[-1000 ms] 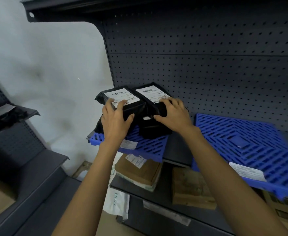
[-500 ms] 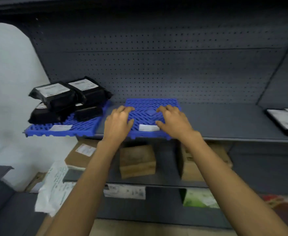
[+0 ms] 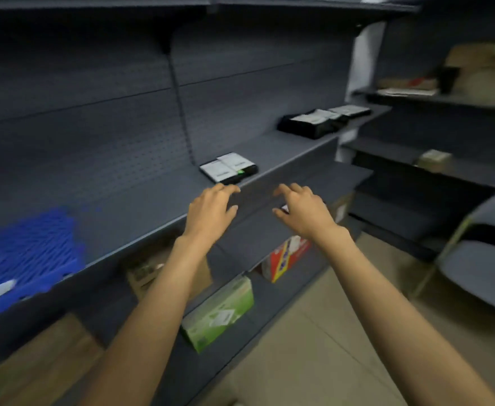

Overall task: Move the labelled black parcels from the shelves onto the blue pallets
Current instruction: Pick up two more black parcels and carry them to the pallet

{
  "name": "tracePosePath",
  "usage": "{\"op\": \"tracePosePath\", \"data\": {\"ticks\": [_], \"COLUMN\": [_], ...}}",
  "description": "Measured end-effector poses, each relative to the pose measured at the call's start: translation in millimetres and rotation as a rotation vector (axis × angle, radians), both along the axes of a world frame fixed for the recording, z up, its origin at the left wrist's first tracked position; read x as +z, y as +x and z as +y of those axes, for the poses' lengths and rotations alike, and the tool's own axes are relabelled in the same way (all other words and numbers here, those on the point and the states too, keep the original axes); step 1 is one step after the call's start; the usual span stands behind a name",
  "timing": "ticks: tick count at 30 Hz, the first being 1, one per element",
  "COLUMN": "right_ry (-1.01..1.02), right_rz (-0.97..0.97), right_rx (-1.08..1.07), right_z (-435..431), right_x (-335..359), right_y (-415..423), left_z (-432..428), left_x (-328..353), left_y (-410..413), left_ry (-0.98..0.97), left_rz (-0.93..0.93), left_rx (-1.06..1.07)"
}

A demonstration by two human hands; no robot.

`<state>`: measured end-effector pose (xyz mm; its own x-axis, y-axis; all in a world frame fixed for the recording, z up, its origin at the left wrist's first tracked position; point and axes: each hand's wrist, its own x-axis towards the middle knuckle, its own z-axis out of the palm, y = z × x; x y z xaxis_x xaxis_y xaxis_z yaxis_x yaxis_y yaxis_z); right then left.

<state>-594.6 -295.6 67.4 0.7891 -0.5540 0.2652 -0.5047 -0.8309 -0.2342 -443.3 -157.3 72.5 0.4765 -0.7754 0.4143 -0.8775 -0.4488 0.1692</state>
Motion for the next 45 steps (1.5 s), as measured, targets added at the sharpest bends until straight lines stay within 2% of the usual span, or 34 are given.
{"op": "tracePosePath", "data": {"ticks": [8, 13, 18, 25, 31, 39, 45], "right_ry": [0.050, 0.051, 0.031, -0.014, 0.001, 0.049, 0.020], "right_rz": [0.042, 0.126, 0.176, 0.135, 0.113, 0.127, 0.115], "right_rx": [-0.341, -0.453, -0.443, -0.403, -0.299, 0.022, 0.174], "right_z": [-109.8, -204.7, -318.0, -441.1, -536.8, -672.6, -757.7], "right_x": [-28.2, -40.9, -24.3, -3.8, -10.2, -16.2, -10.6], "right_y": [-137.9, -189.0, -193.3, -173.4, -135.5, -39.9, 11.8], "left_z": [-177.2, -298.8, -416.8, -537.0, -603.5, -689.7, -743.1], "left_x": [-20.2, -34.1, -30.1, -17.3, -17.7, -26.3, -24.8], "left_y": [-100.0, -138.8, -147.3, -133.8, -93.4, -35.0, -8.5], "left_ry": [0.042, 0.060, 0.014, 0.010, 0.027, 0.043, -0.029], "left_rz": [-0.011, -0.057, -0.003, 0.021, 0.013, 0.031, 0.066], "left_rx": [-0.344, -0.458, -0.468, -0.442, -0.327, 0.007, 0.230]}}
